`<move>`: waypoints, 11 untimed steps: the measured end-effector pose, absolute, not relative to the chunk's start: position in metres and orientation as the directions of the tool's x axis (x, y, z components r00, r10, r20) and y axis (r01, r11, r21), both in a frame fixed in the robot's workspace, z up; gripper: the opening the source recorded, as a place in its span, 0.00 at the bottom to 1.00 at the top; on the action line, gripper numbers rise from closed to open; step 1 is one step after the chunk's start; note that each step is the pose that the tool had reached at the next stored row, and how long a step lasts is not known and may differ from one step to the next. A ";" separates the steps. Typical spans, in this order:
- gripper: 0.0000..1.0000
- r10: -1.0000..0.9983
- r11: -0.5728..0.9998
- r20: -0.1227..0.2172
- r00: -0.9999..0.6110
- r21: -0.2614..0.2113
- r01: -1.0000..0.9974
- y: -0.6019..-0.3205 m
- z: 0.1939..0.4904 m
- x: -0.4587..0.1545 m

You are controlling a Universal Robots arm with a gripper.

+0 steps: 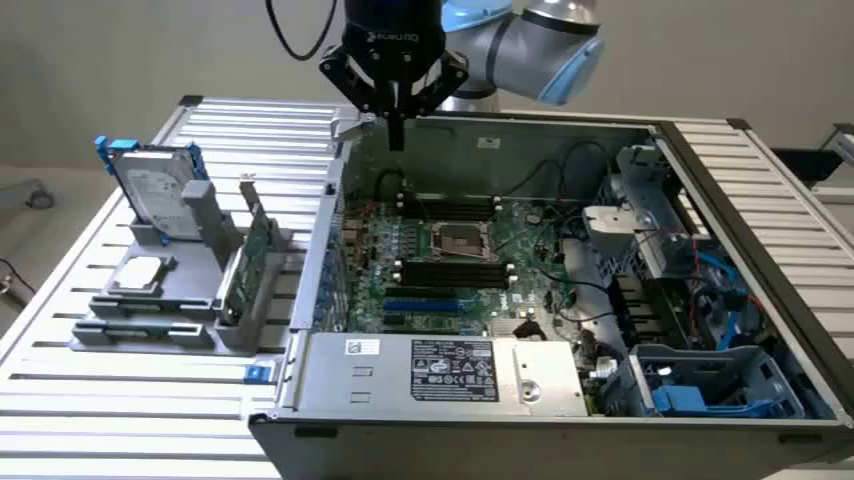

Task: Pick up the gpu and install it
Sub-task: 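Reach for the gpu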

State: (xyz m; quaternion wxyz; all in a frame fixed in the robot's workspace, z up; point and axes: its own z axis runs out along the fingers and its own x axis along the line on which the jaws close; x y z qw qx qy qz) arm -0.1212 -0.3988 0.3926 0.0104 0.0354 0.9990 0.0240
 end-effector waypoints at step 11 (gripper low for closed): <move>0.11 0.071 0.996 -0.019 -0.997 0.049 0.070 -0.399 0.393 -0.139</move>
